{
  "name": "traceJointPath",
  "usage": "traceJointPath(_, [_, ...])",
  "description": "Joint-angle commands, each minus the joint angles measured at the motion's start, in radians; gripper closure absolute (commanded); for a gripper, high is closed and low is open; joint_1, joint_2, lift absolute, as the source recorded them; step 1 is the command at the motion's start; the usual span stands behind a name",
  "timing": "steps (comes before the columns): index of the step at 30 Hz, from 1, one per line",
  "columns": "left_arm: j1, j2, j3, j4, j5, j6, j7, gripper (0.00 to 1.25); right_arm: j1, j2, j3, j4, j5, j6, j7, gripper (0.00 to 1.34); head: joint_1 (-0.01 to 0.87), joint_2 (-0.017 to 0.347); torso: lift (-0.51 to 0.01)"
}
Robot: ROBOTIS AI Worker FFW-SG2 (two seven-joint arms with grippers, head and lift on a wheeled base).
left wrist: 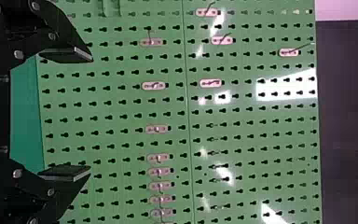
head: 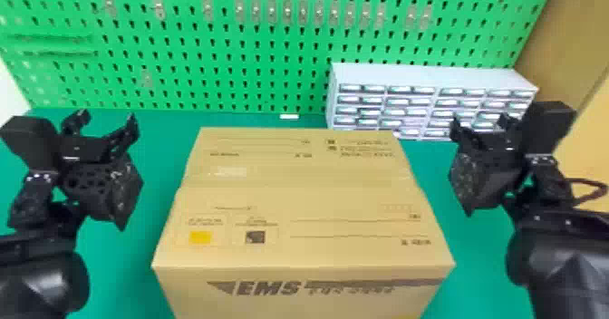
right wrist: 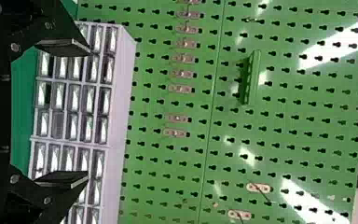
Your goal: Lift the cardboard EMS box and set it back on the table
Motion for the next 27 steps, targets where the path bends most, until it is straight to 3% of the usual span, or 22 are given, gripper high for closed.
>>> traceJointPath(1, [0.000,0.000,0.000,0.000,0.000,0.000,0.000,0.41,0.002,0.001,0.001,-0.002,0.002,0.001,0.000,0.34,0.678,-0.014,-0.025])
traceJointPath(27, [0.000,0.000,0.000,0.000,0.003,0.000,0.000,0.41,0.003,0.007,-0.002,-0.005,0.010,0.007,0.000,0.34,0.678,-0.014,-0.077])
